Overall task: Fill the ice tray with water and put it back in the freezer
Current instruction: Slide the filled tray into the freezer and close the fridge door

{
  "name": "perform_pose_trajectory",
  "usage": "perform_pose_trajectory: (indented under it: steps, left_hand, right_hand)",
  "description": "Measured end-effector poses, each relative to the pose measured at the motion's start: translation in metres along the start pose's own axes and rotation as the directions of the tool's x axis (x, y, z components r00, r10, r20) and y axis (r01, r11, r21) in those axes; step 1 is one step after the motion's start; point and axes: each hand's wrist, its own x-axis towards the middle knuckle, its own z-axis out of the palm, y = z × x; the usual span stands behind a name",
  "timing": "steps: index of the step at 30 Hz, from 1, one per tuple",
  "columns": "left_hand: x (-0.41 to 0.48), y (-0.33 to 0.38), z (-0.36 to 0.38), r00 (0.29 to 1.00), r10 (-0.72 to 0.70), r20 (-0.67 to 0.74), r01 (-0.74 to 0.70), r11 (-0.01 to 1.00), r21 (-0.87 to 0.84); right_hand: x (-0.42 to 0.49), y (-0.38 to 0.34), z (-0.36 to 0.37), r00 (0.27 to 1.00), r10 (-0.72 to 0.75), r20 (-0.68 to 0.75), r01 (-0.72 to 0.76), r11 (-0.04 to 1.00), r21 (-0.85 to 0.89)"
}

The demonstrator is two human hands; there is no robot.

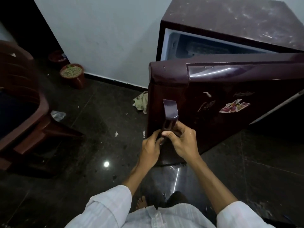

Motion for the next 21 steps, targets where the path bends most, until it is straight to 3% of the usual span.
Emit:
perform_pose_trajectory:
  steps: [7,21]
  left_hand:
    - [0.074,-0.011,-0.009,0.999,0.03,-0.02,-0.029,0.999,0.036]
    - [0.179,-0.022,-0.007,0.999,-0.05,-0.021,0.051,0.997,0.062]
  right_hand:
    - [0.078,0.005,0.015,0.999,-0.046,0.009,0.046,0.995,-0.092]
    - [0.184,0.024,0.015,0.999,-0.029,0.029,0.031,0.996,-0.087]
